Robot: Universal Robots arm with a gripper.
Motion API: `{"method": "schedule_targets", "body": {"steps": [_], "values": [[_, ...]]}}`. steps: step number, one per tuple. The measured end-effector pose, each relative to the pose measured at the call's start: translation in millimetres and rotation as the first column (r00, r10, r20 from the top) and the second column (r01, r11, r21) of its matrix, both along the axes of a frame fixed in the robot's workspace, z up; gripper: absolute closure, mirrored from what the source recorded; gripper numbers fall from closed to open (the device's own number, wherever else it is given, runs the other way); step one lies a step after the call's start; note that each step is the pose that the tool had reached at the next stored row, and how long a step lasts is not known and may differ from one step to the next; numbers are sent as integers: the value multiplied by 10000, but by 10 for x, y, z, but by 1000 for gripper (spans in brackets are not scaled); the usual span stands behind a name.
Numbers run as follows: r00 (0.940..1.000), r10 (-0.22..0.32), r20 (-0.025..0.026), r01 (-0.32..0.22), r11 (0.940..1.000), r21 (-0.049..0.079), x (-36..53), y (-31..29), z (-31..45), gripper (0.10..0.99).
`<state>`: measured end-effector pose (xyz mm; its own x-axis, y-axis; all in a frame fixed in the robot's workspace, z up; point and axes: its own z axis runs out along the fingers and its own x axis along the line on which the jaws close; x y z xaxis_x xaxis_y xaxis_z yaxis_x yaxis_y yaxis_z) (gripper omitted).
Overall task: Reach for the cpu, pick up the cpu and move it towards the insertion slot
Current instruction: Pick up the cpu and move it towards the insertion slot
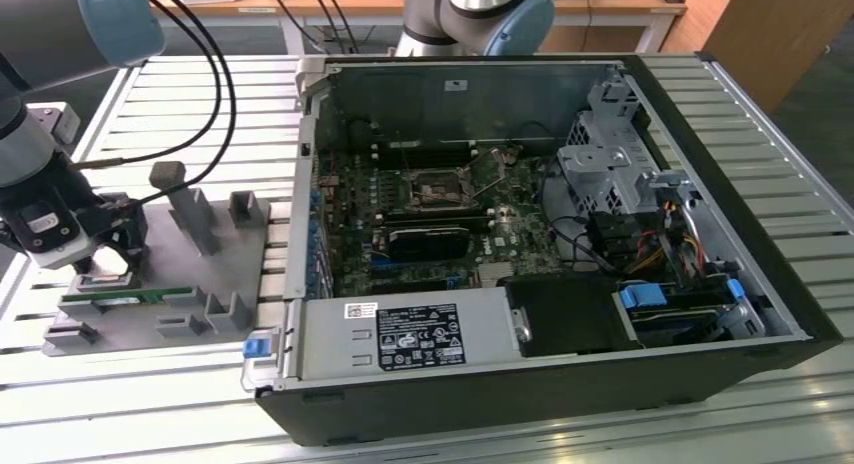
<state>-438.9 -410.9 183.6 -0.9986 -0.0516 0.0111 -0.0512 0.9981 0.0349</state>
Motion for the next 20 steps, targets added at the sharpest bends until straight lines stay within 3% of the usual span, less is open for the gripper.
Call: {"method": "schedule_targets", "body": {"steps": [1,6,7,20], "values": [[10000,0,0,0,10000,0,0,1,-2,478],[10000,1,-2,-1,10000,-2,-1,2,-6,494],[10000,0,-1,0,10000,-1,0,2,-7,545],[10000,0,1,0,10000,0,0,3,59,545]]}}
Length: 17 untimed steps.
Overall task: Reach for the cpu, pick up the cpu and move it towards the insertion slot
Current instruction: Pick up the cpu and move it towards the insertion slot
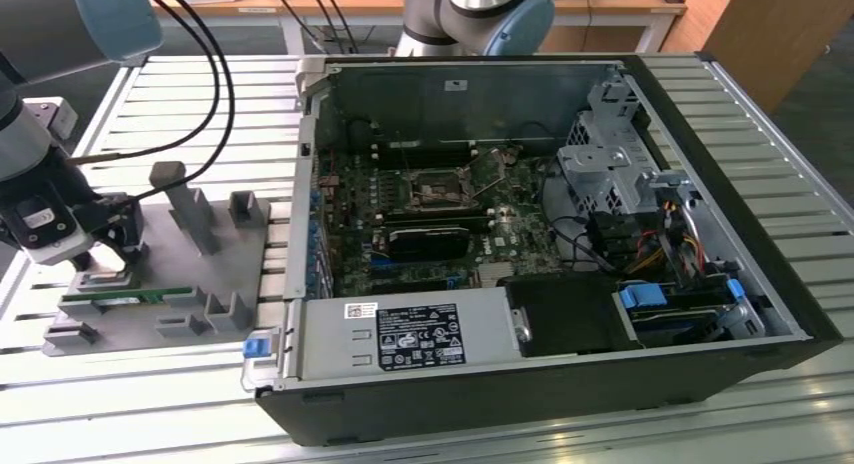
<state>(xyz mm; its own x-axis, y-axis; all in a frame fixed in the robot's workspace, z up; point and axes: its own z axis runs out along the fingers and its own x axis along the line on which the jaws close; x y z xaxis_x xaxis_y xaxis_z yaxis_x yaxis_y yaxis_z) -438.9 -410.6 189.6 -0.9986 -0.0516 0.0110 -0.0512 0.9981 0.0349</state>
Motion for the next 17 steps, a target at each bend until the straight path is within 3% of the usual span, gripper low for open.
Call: {"method": "schedule_targets", "body": {"steps": [5,17], "values": [[10000,0,-1,0,10000,-1,0,0,29,545],[10000,0,0,0,10000,0,0,0,213,545]]}}
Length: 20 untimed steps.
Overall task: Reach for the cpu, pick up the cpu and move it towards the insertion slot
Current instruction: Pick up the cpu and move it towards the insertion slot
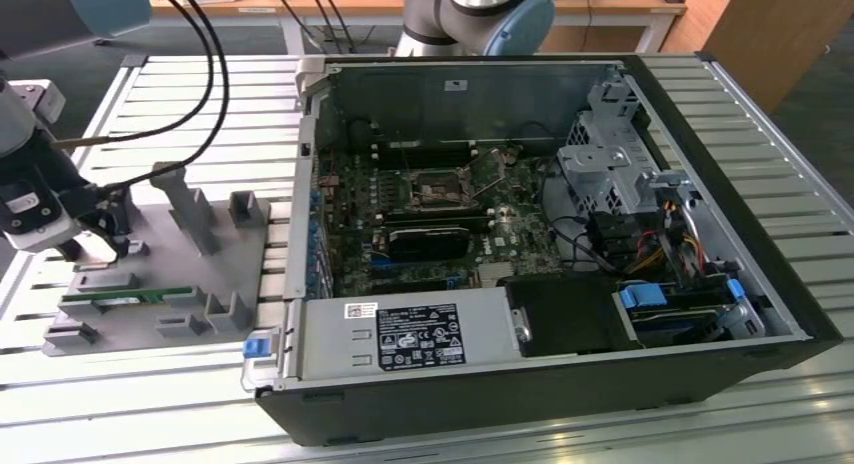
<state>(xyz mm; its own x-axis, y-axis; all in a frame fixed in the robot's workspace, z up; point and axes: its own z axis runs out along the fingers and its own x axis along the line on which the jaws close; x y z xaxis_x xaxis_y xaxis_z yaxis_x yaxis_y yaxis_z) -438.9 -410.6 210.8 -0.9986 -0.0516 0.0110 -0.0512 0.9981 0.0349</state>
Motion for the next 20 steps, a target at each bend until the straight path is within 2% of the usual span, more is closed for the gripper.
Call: {"method": "schedule_targets", "body": {"steps": [20], "values": [[10000,0,0,0,10000,-1,0,0,254,545]]}}
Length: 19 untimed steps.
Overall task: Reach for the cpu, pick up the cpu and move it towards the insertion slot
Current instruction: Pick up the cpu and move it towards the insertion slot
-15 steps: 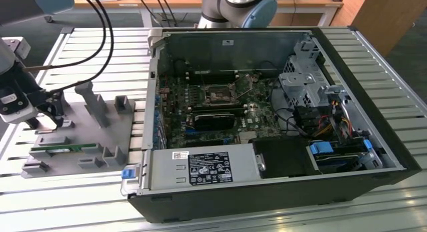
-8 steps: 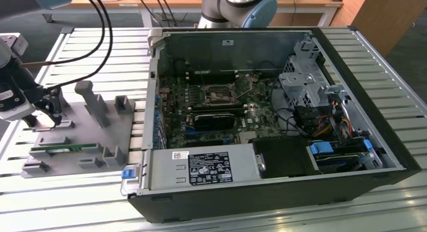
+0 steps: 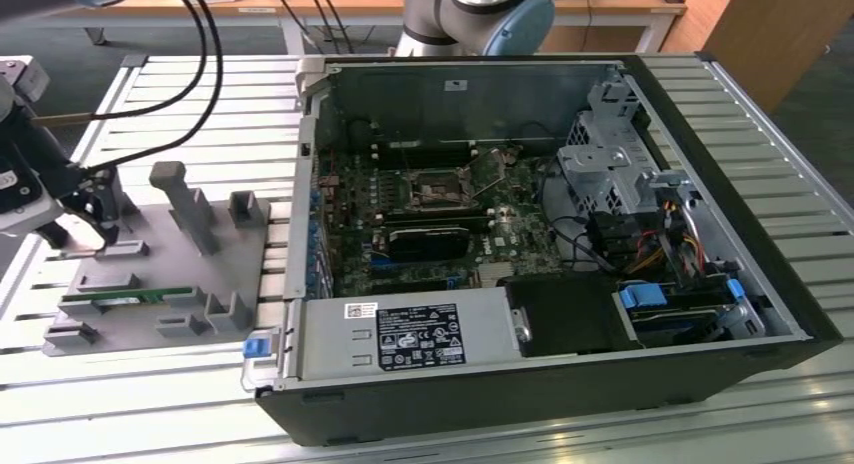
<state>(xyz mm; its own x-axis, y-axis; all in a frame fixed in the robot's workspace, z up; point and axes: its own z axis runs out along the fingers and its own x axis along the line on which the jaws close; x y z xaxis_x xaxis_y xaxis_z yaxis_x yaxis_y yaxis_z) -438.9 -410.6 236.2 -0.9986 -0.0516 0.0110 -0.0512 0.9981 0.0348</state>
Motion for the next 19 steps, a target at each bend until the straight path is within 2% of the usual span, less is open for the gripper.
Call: {"method": "schedule_targets", "body": {"steps": [19], "values": [[10000,0,0,0,10000,-12,0,0,176,545]]}}
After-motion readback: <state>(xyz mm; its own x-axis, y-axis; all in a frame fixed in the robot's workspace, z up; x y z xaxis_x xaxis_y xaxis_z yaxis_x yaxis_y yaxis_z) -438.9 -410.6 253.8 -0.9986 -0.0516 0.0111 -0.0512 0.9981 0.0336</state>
